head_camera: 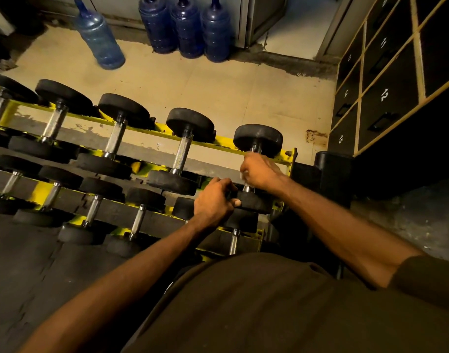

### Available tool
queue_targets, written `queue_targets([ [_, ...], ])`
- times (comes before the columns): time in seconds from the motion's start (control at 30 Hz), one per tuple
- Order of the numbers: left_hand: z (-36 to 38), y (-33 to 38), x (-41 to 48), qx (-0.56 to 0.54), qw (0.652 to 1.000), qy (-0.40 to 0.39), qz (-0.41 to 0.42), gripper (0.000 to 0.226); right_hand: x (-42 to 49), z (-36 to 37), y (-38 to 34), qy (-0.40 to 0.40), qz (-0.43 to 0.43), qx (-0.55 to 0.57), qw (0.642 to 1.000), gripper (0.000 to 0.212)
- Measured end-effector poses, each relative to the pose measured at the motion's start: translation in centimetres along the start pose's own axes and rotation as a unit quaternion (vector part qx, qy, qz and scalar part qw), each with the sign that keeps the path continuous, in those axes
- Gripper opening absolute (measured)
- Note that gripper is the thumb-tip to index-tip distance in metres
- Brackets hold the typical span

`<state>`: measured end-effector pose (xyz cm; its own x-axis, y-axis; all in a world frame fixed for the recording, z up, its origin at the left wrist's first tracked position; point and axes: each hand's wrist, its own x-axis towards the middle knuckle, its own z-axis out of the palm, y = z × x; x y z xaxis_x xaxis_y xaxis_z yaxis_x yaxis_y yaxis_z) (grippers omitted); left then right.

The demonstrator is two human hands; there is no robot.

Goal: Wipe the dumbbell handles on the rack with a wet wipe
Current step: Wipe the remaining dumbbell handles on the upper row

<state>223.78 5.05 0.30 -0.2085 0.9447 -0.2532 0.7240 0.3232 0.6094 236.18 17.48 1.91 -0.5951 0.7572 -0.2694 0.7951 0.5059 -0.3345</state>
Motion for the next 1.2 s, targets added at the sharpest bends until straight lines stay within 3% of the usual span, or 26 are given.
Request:
queue_targets([
  [0.07, 0.1, -0.1, 0.0, -0.005, 1.0, 0.0, -0.001, 0.028, 0.5, 0.4, -1.1, 0.04, 0.022, -0.056, 0.997, 0.018],
  [0.23, 0.0, -0.4, -0.1, -0.015, 1.0, 0.001, -0.002, 0.028, 1.0, 0.1, -1.7, -0.149, -0.04, -0.08, 0.985, 0.005],
  [0.3, 0.0, -0.3, -0.1, -0.022, 1.0, 0.003, -0.002, 0.028, 1.8, -0.1, -0.2, -0.092, -0.021, -0.051, 0.994, 0.008],
  [0.4, 0.0, -0.4, -0.1, -0.029, 1.0, 0.001, -0.001, 0.028, 1.3, 0.2, 2.0, 0.105, 0.04, 0.041, 0.993, 0.013],
  [0.43, -0.1, -0.5, -0.1, -0.03, 1.0, 0.001, -0.002, 0.028, 0.7, 0.6, 2.5, 0.121, 0.05, 0.089, 0.987, 0.014],
  [0.53, -0.3, -0.5, -0.1, -0.033, 0.999, 0.001, -0.004, 0.027, -1.7, 1.5, 3.3, -0.002, 0.044, 0.169, 0.985, 0.01],
  [0.6, -0.3, -0.5, -0.1, -0.031, 1.0, 0.003, -0.002, 0.027, -2.4, 2.1, 3.9, -0.025, 0.05, 0.208, 0.977, 0.014],
  [0.7, -0.2, -0.3, -0.1, -0.035, 0.999, 0.0, -0.005, 0.026, -1.4, 2.6, 4.1, 0.106, 0.13, 0.315, 0.934, 0.016],
  [0.8, -0.2, -0.4, -0.1, -0.041, 0.999, -0.001, -0.004, 0.025, -0.6, 3.5, 4.1, 0.186, 0.242, 0.458, 0.835, 0.018],
  [0.83, -0.2, -0.5, -0.1, -0.041, 0.999, -0.001, -0.004, 0.025, -0.7, 3.8, 4.3, 0.165, 0.257, 0.479, 0.823, 0.018],
  [0.97, -0.2, -0.5, -0.2, -0.04, 0.999, 0.002, -0.001, 0.026, -2.4, 4.0, 5.3, -0.018, 0.275, 0.445, 0.852, 0.016],
  [1.03, -0.2, -0.5, -0.2, -0.039, 0.999, 0.0, -0.005, 0.027, -2.0, 3.6, 5.2, -0.007, 0.291, 0.474, 0.831, 0.019],
  [1.13, -0.4, -0.4, 0.0, -0.033, 0.999, -0.003, -0.013, 0.026, -0.7, 3.7, 4.2, 0.04, 0.321, 0.574, 0.752, 0.032],
  [1.17, -0.3, -0.5, 0.0, -0.032, 0.999, -0.004, -0.012, 0.026, -0.6, 3.9, 3.8, 0.03, 0.318, 0.587, 0.744, 0.036],
  [1.2, -0.3, -0.6, 0.0, -0.034, 0.999, -0.005, -0.01, 0.026, -0.7, 4.3, 3.5, 0.007, 0.306, 0.576, 0.758, 0.035],
])
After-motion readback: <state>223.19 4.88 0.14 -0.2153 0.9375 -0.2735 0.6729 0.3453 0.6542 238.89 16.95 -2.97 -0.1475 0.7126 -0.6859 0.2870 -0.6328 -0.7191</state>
